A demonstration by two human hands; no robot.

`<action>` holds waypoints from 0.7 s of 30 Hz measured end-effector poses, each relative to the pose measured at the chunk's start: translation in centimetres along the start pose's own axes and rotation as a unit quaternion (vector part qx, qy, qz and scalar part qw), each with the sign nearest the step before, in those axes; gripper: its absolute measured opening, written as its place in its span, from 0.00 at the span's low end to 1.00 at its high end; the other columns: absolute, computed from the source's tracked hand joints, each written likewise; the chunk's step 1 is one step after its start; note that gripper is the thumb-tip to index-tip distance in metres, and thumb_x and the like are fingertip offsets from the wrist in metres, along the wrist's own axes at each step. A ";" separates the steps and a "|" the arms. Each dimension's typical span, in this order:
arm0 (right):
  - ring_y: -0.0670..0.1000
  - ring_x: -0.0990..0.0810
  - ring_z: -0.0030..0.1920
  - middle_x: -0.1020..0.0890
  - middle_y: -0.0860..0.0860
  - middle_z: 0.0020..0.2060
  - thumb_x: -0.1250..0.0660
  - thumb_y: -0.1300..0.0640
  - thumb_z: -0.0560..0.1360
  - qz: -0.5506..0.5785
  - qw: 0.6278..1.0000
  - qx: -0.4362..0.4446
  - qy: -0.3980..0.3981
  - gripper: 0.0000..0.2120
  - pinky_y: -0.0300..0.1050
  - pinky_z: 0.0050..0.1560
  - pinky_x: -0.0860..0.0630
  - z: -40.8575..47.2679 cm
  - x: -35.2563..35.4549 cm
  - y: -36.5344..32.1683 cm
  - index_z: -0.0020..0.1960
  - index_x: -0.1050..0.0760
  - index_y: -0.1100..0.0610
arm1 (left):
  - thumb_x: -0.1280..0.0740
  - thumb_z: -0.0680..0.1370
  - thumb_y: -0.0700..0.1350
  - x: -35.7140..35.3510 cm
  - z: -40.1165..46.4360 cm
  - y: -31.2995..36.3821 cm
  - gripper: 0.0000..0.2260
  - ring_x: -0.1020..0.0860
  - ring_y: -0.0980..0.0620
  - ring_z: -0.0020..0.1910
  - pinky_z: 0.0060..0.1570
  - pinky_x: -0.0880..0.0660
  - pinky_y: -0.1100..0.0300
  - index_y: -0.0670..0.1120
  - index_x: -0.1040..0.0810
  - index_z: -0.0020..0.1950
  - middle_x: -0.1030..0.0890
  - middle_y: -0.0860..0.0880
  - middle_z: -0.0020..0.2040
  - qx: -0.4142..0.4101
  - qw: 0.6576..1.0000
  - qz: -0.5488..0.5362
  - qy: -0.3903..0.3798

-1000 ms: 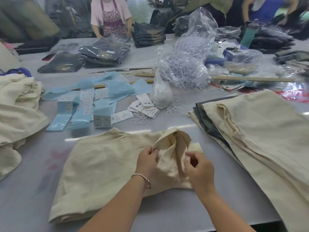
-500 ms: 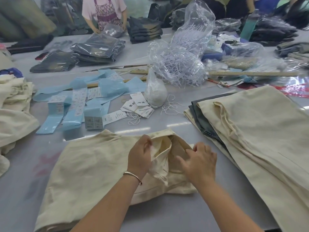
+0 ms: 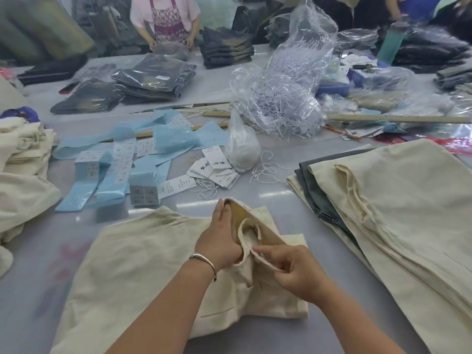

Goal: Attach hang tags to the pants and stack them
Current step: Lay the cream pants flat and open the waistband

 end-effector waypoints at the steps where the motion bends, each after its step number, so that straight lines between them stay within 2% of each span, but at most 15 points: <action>1: 0.37 0.30 0.28 0.24 0.36 0.30 0.38 0.72 0.63 0.007 1.000 -0.015 -0.012 0.18 0.38 0.31 0.35 0.1 0.1 0.1 0.43 0.15 0.58 | 0.41 0.71 0.39 -0.2 0.2 -0.4 0.43 0.38 0.49 0.75 0.53 0.25 0.56 0.51 0.62 0.79 0.66 0.56 0.78 -0.003 1.000 0.016 -0.003; 2: 0.40 0.35 0.26 0.30 0.38 0.24 0.39 0.70 0.62 -0.001 0.999 -0.020 -0.027 0.22 0.37 0.30 0.39 0.1 0.1 0.0 0.49 0.15 0.56 | 0.43 0.73 0.37 -0.4 0.4 -0.8 0.41 0.46 0.48 0.78 0.55 0.25 0.54 0.51 0.65 0.78 0.67 0.54 0.78 -0.007 0.999 0.034 -0.007; 3: 0.40 0.36 0.24 0.33 0.39 0.21 0.40 0.67 0.62 -0.009 0.998 -0.023 -0.051 0.21 0.36 0.31 0.40 0.0 0.0 0.0 0.49 0.16 0.60 | 0.44 0.75 0.38 -0.7 0.5 -1.3 0.39 0.52 0.46 0.79 0.57 0.25 0.53 0.51 0.67 0.78 0.68 0.52 0.78 -0.006 0.999 0.048 -0.014; 5: 0.34 0.28 0.26 0.27 0.37 0.21 0.42 0.63 0.61 -0.027 0.992 -0.034 -0.119 0.18 0.31 0.30 0.36 -0.1 -0.6 -0.1 0.44 0.21 0.72 | 0.40 0.79 0.47 -1.4 0.3 -2.3 0.39 0.51 0.44 0.79 0.60 0.27 0.52 0.53 0.67 0.78 0.67 0.49 0.78 0.013 0.998 0.056 -0.036; 6: 0.32 0.23 0.31 0.23 0.37 0.24 0.42 0.63 0.61 -0.031 0.988 -0.047 -0.147 0.15 0.30 0.31 0.33 -0.1 -1.0 -0.1 0.40 0.23 0.72 | 0.38 0.79 0.54 -1.8 0.3 -2.8 0.41 0.49 0.44 0.79 0.62 0.29 0.52 0.54 0.66 0.78 0.67 0.47 0.78 0.024 0.997 0.048 -0.049; 7: 0.32 0.20 0.37 0.18 0.38 0.29 0.41 0.63 0.62 -0.029 0.984 -0.069 -0.161 0.12 0.32 0.34 0.28 -0.1 -1.2 0.2 0.37 0.24 0.70 | 0.36 0.77 0.60 -2.1 0.1 -3.1 0.43 0.48 0.44 0.78 0.65 0.32 0.53 0.54 0.64 0.78 0.66 0.46 0.78 0.040 0.997 0.028 -0.059; 9: 0.38 0.17 0.44 0.14 0.43 0.36 0.41 0.62 0.62 -0.026 0.981 -0.097 -0.168 0.09 0.42 0.41 0.21 -0.1 -1.5 0.9 0.33 0.23 0.65 | 0.34 0.74 0.61 -1.9 -0.4 -3.3 0.41 0.46 0.41 0.78 0.69 0.36 0.54 0.54 0.53 0.79 0.62 0.44 0.79 0.082 0.995 -0.018 -0.049; 10: 0.39 0.17 0.44 0.14 0.44 0.37 0.41 0.61 0.62 -0.035 0.980 -0.102 -0.168 0.10 0.44 0.43 0.22 -0.1 -1.6 1.2 0.33 0.21 0.63 | 0.33 0.74 0.59 -1.1 -0.7 -2.9 0.36 0.44 0.40 0.76 0.69 0.37 0.53 0.54 0.44 0.78 0.57 0.43 0.78 0.084 0.996 -0.014 -0.002; 11: 0.39 0.18 0.43 0.14 0.43 0.38 0.41 0.61 0.63 -0.053 0.979 -0.097 -0.169 0.11 0.44 0.43 0.22 -0.1 -1.6 1.2 0.34 0.20 0.61 | 0.32 0.73 0.55 0.3 -1.4 -2.0 0.29 0.41 0.39 0.74 0.69 0.36 0.51 0.54 0.34 0.73 0.49 0.41 0.78 0.060 0.995 0.013 0.078; 13: 0.40 0.19 0.41 0.15 0.44 0.38 0.40 0.64 0.64 -0.102 0.978 -0.058 -0.173 0.12 0.40 0.42 0.23 -0.2 -1.9 0.8 0.37 0.18 0.57 | 0.31 0.71 0.49 2.7 -3.2 1.2 0.16 0.30 0.42 0.64 0.62 0.30 0.49 0.52 0.20 0.58 0.29 0.44 0.67 -0.075 0.960 0.051 0.265; 14: 0.41 0.20 0.40 0.16 0.45 0.36 0.39 0.65 0.64 -0.114 0.979 -0.035 -0.166 0.12 0.38 0.40 0.24 -0.2 -2.1 0.5 0.38 0.18 0.55 | 0.31 0.70 0.47 3.1 -4.3 2.7 0.11 0.27 0.45 0.59 0.58 0.28 0.50 0.52 0.18 0.52 0.24 0.47 0.59 -0.152 0.938 0.032 0.311; 15: 0.42 0.22 0.38 0.18 0.44 0.35 0.39 0.67 0.64 -0.108 0.983 -0.014 -0.149 0.12 0.36 0.38 0.26 -0.3 -2.2 0.1 0.37 0.19 0.56 | 0.31 0.70 0.48 2.7 -4.9 4.1 0.09 0.25 0.48 0.55 0.56 0.28 0.51 0.52 0.18 0.49 0.22 0.51 0.53 -0.211 0.927 0.013 0.308; 16: 0.41 0.24 0.38 0.21 0.43 0.36 0.37 0.69 0.63 -0.095 0.988 0.011 -0.117 0.11 0.35 0.37 0.29 -0.4 -2.3 -0.3 0.36 0.20 0.57 | 0.30 0.70 0.51 1.9 -5.1 5.0 0.10 0.24 0.50 0.52 0.54 0.27 0.52 0.52 0.18 0.49 0.21 0.52 0.50 -0.233 0.934 0.001 0.271; 18: 0.39 0.28 0.41 0.25 0.46 0.40 0.34 0.73 0.61 -0.071 0.996 0.047 -0.018 0.09 0.33 0.39 0.33 -0.5 -2.0 -0.5 0.33 0.25 0.59 | 0.29 0.70 0.53 0.0 -4.6 5.0 0.16 0.24 0.50 0.52 0.54 0.26 0.53 0.52 0.19 0.57 0.22 0.52 0.50 -0.198 0.964 -0.008 0.179; 21: 0.43 0.31 0.37 0.29 0.47 0.37 0.30 0.71 0.62 -0.065 0.987 -0.023 0.142 0.16 0.33 0.36 0.36 -1.1 -0.4 1.4 0.33 0.33 0.54 | 0.34 0.72 0.41 -0.9 -3.9 2.6 0.18 0.25 0.49 0.51 0.56 0.28 0.55 0.50 0.19 0.61 0.24 0.49 0.49 -0.130 0.982 -0.037 0.129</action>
Point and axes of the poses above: each hand's wrist, its own z-axis towards the middle knuckle, its own x-axis out of the back of the hand, y = z × x, the point moved 7 cm from there along z, towards the middle knuckle
